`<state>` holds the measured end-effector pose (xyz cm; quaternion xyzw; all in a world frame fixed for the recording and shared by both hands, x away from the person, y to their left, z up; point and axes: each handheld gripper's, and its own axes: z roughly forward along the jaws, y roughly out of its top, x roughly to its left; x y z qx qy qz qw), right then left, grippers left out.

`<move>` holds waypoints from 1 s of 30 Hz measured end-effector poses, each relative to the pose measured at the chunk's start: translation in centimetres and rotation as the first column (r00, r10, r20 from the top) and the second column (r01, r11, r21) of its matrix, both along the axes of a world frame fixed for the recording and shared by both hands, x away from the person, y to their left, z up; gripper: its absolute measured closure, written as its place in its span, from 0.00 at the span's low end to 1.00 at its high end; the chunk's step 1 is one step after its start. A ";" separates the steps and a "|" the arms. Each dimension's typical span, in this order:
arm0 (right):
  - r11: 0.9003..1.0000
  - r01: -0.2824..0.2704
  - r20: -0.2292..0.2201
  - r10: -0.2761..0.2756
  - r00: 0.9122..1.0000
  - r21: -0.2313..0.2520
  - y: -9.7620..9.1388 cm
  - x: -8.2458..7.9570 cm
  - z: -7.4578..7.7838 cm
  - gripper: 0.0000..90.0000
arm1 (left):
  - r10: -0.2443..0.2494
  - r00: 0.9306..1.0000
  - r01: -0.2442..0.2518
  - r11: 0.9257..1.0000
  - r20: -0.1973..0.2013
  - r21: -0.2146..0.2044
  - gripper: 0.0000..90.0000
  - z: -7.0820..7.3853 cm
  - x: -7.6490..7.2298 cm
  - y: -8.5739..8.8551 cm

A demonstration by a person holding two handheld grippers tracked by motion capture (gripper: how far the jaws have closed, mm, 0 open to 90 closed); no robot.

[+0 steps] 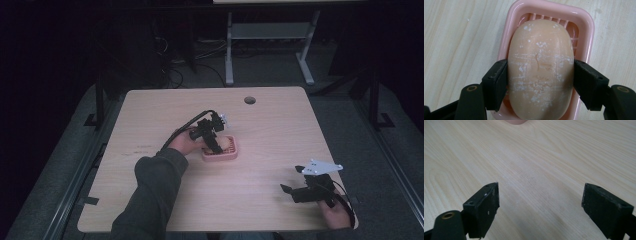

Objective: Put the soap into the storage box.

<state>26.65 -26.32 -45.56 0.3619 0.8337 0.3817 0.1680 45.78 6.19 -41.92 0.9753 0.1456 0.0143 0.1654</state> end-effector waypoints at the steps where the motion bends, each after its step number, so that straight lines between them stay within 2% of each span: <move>1: 1.000 0.001 -0.001 -0.001 1.000 0.000 0.0 0.0 0.0 0.16 | 0.001 1.000 -0.001 1.000 -0.002 0.000 0.35 0.0 0.0 0.0; 6: 1.000 0.000 0.002 0.000 1.000 -0.001 0.0 0.0 0.0 0.16 | -0.001 1.000 0.001 1.000 0.004 -0.022 0.33 0.5 -0.1 0.2; 12: 1.000 -0.003 0.006 0.003 1.000 -0.003 0.0 0.1 0.0 0.16 | -0.006 1.000 0.006 1.000 0.012 -0.022 0.31 1.0 -0.5 0.4; 15: 1.000 -0.002 0.010 0.002 1.000 -0.005 0.0 0.1 0.0 0.16 | -0.005 1.000 0.006 0.999 0.022 -0.046 0.31 1.2 -1.0 0.7; 23: 1.000 0.006 0.010 -0.005 1.000 -0.004 0.0 0.1 0.0 0.16 | 0.003 0.999 -0.001 0.998 0.033 -0.064 0.30 1.7 -1.9 1.7; 30: 1.000 0.011 0.011 -0.011 1.000 -0.008 0.0 0.1 0.0 0.16 | 0.020 0.999 -0.016 0.995 0.037 -0.098 0.29 2.1 -2.8 2.5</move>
